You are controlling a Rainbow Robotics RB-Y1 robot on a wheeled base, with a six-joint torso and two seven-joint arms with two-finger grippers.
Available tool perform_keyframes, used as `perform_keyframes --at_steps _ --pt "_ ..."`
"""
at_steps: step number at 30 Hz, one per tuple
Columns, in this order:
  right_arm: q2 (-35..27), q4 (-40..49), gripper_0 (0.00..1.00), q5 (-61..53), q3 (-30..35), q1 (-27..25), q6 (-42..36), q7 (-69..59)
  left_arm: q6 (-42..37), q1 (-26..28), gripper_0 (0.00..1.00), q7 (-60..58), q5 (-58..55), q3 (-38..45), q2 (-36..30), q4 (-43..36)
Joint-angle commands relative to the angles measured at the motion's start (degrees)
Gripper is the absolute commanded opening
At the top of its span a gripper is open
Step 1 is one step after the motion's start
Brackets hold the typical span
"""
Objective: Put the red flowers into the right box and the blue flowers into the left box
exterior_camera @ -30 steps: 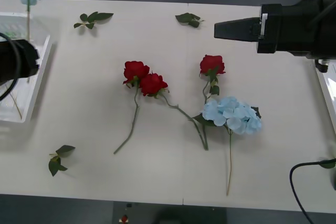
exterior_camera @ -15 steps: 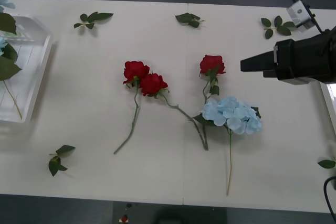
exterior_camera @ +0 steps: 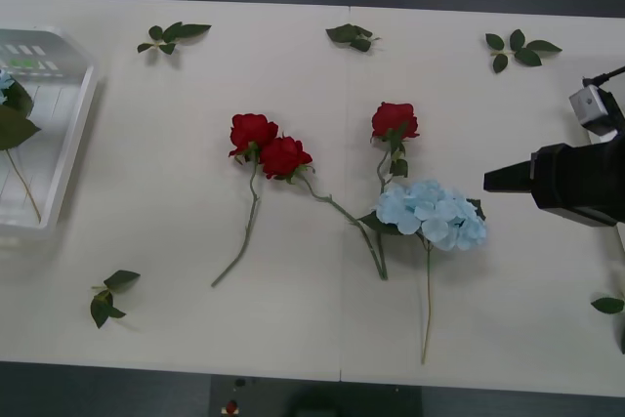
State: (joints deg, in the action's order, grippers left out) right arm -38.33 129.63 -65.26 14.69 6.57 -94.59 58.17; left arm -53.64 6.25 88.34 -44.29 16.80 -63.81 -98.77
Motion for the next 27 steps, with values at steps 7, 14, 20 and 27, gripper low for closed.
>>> perform_keyframes --at_steps 7,14,20,27 --pt "-1.8 1.9 1.0 10.9 -6.4 -3.1 -0.2 -3.4 6.7 -3.9 0.23 2.5 6.1 -4.9 -2.7 4.4" --pt "-3.9 1.9 1.0 18.9 -15.1 -3.2 0.8 -3.9 6.9 -3.8 0.5 2.5 6.8 -5.1 -2.7 4.7" --pt "-6.1 1.3 1.0 27.6 -23.7 -3.1 3.6 -5.1 7.5 -3.8 0.68 2.4 3.0 -4.7 -2.7 4.6" --pt "-6.4 -3.5 1.0 32.0 -30.2 -2.6 11.4 -6.4 5.2 -3.8 0.89 2.1 -11.3 -0.8 -2.7 3.8"
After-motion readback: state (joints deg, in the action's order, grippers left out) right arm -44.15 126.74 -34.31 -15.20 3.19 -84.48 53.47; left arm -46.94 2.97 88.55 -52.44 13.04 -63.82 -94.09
